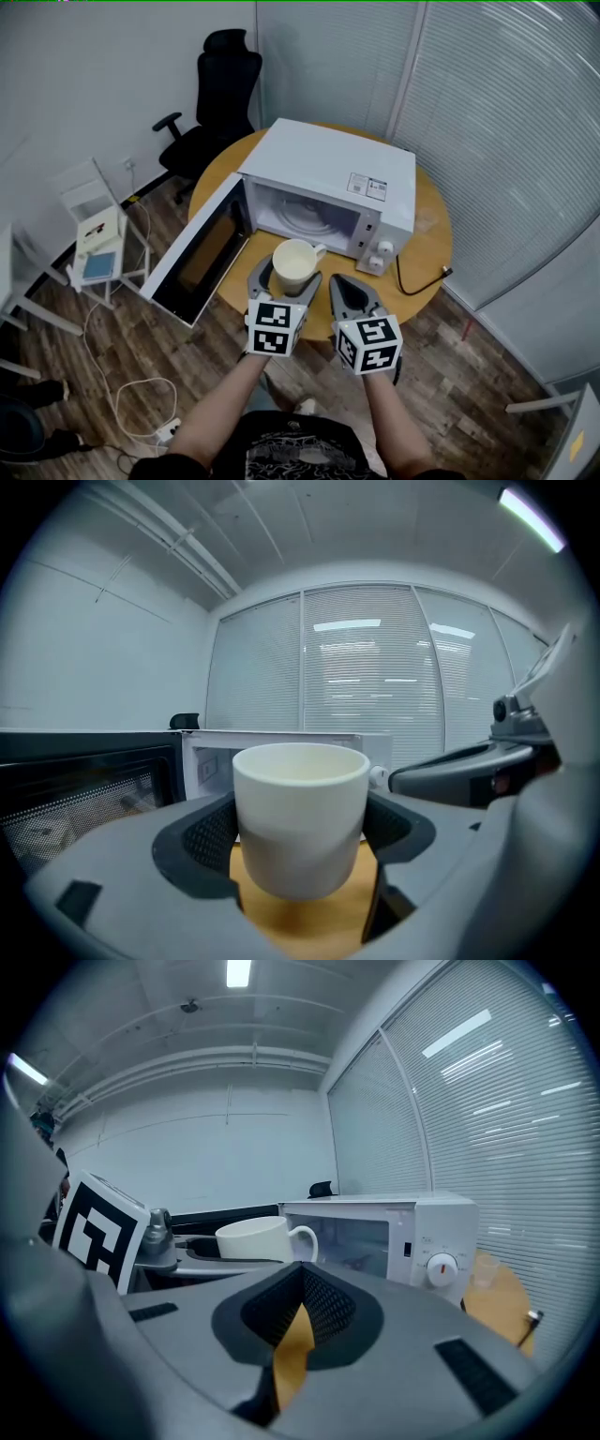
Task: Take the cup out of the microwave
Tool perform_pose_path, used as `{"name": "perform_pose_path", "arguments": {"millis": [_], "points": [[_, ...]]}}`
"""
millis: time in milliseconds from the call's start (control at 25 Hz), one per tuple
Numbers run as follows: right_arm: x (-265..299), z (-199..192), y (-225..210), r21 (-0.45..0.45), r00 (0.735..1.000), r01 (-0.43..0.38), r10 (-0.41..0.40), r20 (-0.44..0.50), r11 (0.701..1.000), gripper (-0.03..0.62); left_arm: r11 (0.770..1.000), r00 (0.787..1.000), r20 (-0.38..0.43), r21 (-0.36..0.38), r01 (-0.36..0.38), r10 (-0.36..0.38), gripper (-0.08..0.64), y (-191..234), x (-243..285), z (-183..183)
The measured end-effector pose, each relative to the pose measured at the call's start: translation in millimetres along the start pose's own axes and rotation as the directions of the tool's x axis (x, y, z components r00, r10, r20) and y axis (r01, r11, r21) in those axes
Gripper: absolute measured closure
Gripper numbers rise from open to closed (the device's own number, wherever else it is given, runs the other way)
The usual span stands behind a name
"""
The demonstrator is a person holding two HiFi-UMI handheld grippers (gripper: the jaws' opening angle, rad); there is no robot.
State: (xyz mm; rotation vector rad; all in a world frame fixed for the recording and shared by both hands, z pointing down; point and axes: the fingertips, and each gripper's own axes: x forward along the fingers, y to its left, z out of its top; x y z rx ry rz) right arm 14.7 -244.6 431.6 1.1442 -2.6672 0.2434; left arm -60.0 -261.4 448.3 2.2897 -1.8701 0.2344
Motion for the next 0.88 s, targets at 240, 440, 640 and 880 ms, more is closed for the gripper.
{"name": "perform_pose_path", "arguments": {"millis": [240, 440, 640, 880], "points": [[-6.9, -3.9, 2.6, 0.007, 1.000, -0.017, 0.017, 0.001, 1.000, 0.577, 1.000, 1.000, -0.006, 0.008, -0.016, 0.016, 0.144, -3.2, -9.2, 0.5], [-12.0, -6.4, 1.1, 0.009, 1.000, -0.025, 0.025, 0.000, 1.000, 0.577, 1.000, 1.000, -0.010, 0.007, -0.022, 0.022, 0.144, -7.5, -9.7, -1.6], [-16.3, -8.0, -1.0, 0.008, 1.000, -0.025, 0.025, -0.001, 1.000, 0.577, 1.000, 1.000, -0.011, 0.009, -0.018, 0.018, 0.144, -14.4, -9.4, -1.5], [-17.6, -8.4, -9.0, 0.007, 1.000, -0.018, 0.018, 0.003, 1.000, 0.577, 1.000, 1.000, -0.009, 0.005, -0.015, 0.015, 0.144, -20.0, -5.1, -2.4]]}}
